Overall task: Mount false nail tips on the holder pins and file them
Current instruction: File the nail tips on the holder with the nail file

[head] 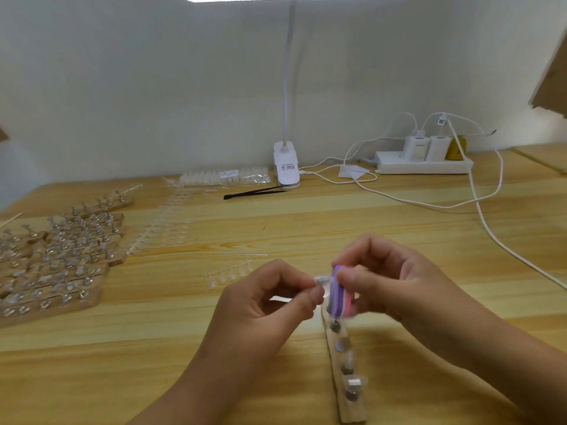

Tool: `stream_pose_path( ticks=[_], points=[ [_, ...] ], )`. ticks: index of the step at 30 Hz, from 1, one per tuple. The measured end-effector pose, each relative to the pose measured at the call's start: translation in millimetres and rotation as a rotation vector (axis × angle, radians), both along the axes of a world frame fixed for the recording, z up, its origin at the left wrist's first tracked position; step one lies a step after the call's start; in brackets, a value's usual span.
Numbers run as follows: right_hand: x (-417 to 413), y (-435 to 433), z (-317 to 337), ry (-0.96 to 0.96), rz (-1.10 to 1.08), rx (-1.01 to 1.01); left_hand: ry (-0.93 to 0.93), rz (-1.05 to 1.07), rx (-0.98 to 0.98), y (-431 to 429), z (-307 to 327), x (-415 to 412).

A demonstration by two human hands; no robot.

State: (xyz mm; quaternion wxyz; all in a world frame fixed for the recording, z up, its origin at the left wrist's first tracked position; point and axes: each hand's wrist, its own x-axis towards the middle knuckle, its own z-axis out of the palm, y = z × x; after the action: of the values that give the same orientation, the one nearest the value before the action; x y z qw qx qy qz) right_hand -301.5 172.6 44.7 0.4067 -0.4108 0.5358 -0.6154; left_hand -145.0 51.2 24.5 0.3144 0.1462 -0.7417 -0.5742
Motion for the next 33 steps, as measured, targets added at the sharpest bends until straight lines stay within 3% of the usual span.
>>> stream_pose_path(
  ticks=[2, 5, 12, 16, 20, 24, 28, 33],
  points=[
    [2, 1, 0, 0.019, 0.062, 0.017, 0.006, -0.007, -0.002, 0, 0, -1],
    [-1, -1, -1, 0.007, -0.039, -0.013, 0.006, -0.011, -0.011, 3, -1, -1],
    [-3, -1, -3, 0.010, -0.024, -0.036, 0.009, -0.001, -0.026, 6, -3, -3],
    [0, 1, -3, 0.037, 0.069, -0.033, 0.013, 0.002, -0.012, 5, -4, -3],
    [-4, -1, -3, -0.014, -0.061, -0.079, 0.026, -0.019, -0.034, 8, -5, -3],
    [-4, 1, 0, 0.034, 0.058, -0.061, 0.029, -0.046, -0.029, 7, -5, -3],
    [-9, -1, -1, 0.004, -0.091, -0.072, 0.019, -0.073, -0.052, 9, -5, -3],
    [-5, 1, 4, 0.078, 0.038, -0.043, 0.011, -0.080, -0.031, 10, -6, -2]
  ],
)
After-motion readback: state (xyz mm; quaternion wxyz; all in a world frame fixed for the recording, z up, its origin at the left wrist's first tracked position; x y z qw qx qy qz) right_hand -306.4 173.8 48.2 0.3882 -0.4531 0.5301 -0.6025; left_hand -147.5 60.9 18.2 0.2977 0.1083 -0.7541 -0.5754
